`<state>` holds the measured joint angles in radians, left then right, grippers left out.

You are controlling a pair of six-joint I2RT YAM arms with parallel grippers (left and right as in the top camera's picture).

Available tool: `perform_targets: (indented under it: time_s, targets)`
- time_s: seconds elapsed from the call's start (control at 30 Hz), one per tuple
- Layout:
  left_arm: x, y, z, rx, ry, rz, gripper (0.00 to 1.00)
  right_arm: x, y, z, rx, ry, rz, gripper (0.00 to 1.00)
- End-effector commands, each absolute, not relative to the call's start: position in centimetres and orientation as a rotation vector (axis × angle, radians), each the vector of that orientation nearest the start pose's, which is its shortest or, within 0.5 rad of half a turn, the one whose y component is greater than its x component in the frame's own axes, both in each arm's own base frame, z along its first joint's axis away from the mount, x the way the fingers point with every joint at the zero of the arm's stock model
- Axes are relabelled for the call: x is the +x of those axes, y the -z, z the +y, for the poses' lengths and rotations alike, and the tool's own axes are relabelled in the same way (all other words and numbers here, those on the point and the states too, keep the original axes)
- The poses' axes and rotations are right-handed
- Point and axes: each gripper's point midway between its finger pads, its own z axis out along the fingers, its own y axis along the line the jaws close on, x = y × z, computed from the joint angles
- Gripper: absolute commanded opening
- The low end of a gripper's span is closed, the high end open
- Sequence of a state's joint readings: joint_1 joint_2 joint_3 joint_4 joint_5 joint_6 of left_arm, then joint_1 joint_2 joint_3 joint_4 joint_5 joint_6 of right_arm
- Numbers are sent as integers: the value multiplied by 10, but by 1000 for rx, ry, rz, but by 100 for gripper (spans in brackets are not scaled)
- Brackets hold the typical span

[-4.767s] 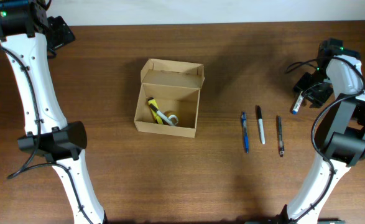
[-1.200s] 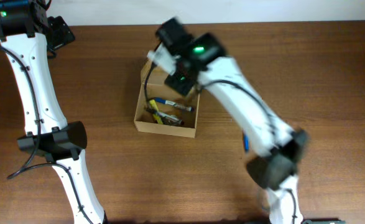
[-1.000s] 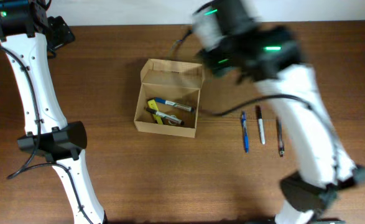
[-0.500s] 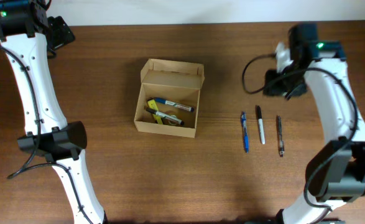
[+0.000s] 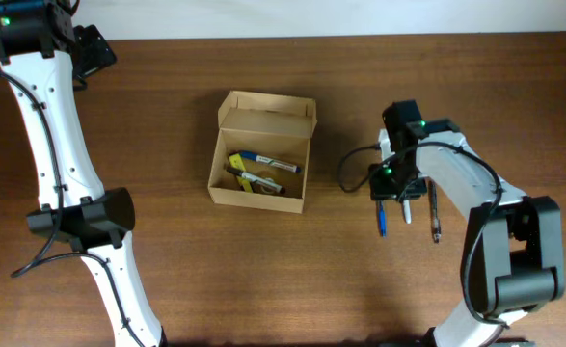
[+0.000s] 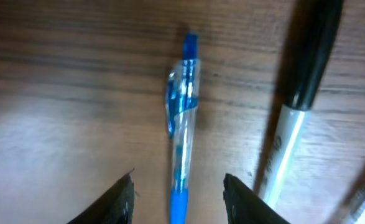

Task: Pack container
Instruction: 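Move the right gripper back and grasp the blue pen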

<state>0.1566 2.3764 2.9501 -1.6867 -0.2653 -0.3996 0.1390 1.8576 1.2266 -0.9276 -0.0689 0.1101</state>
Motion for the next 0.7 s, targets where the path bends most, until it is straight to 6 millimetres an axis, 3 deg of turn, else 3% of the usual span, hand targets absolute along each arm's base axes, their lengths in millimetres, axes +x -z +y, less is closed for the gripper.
perform_targets:
  time_s: [0.0, 0.2, 0.23, 0.3, 0.33, 0.43, 0.57, 0.67]
  targets:
    - [472, -278, 121, -787, -272, 2495, 100, 310, -8, 50, 18, -66, 3156, 47]
    - [472, -278, 121, -787, -272, 2495, 100, 304, 8, 50, 35, -68, 3147, 41]
    - [472, -278, 121, -787, -272, 2495, 100, 303, 10, 49, 34, -67, 3150, 34]
    - [472, -278, 121, -788, -272, 2495, 100, 300, 12, 49, 36, -61, 3155, 9]
    - [472, -278, 121, -787, -272, 2495, 100, 300, 13, 49, 42, -61, 3156, 4]
    - [472, -278, 121, -787, -272, 2495, 100, 304, 10, 49, 38, -64, 3145, 4]
    - [472, -278, 121, -787, -272, 2495, 100, 322, -17, 54, -43, -80, 3121, 4]
    - [472, -278, 121, -787, -272, 2495, 100, 342, -52, 64, -166, -98, 3080, 4]
